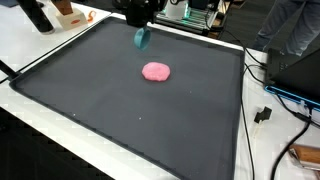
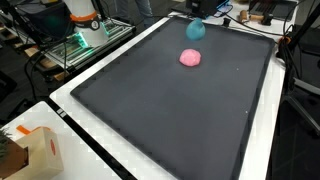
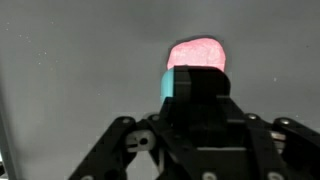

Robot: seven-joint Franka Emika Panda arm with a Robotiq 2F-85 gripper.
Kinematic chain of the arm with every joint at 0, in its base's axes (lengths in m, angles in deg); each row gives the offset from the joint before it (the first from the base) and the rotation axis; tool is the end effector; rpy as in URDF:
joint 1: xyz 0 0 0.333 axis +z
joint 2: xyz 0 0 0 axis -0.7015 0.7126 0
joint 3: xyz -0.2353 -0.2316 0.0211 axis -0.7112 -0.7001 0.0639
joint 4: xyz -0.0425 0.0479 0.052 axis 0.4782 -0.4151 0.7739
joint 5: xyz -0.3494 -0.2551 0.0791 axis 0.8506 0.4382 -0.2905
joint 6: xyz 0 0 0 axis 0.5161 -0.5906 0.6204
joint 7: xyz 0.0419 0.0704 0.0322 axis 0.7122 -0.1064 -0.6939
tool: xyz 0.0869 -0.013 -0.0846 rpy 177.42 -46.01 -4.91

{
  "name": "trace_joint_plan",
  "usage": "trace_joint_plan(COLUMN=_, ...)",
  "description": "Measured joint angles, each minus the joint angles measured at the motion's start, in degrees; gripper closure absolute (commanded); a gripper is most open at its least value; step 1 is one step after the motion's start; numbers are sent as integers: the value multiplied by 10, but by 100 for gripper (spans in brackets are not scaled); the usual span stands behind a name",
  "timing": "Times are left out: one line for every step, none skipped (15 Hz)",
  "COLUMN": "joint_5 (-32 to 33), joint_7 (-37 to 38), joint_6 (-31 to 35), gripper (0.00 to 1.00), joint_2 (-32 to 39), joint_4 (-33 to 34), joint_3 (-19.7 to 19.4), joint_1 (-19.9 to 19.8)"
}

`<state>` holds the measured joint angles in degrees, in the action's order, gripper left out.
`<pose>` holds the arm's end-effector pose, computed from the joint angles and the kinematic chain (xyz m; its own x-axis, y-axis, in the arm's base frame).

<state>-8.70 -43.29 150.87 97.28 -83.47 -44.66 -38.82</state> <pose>0.6324 0.1236 0.3984 0.9968 -0.0016 -0.0798 0.0046 -0.9970 0.0768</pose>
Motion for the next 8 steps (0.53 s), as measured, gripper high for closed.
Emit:
trace_joint_plan(joint_5=-19, joint_7=-16, joint_6=-1, gripper=75, joint_2=-8, joint_4=-4, joint_3=-2, joint_1=-4)
trace_joint_plan(joint_5=-37, joint_7=-30, joint_6=-2, gripper=75, joint_2=-16, joint_4=-7, joint_3=-4, joint_1=-8)
trace_joint_plan(joint_5=-53, joint_7=-44, joint_6=-3, gripper=75, joint_2=-23, joint_4=-11, joint_3=-5, joint_1=-11)
trace_joint_plan(joint_5=-69, joint_7=-59, joint_6=-4, gripper=75, joint_2=-31, joint_4=-15, joint_3=-7, joint_1=-14)
trace_joint_plan(joint_5=-84, joint_7=-72, joint_6=-4, gripper=75, joint_2=-39, joint_4=-19, joint_3=-8, joint_1=-16)
trace_joint_plan(joint_5=-96, joint_7=-84, joint_6=-5, gripper=75, joint_2=-46, joint_4=-23, joint_3=-9, joint_1=-19)
trace_joint_plan(joint_5=-107, joint_7=-94, joint_6=-5, gripper=75, joint_2=-53, joint_4=-28, joint_3=-10, joint_1=-21)
trace_joint_plan(joint_5=-115, joint_7=-102, joint_6=-5, gripper=75, joint_2=-60, joint_4=-33, joint_3=-11, joint_1=-22)
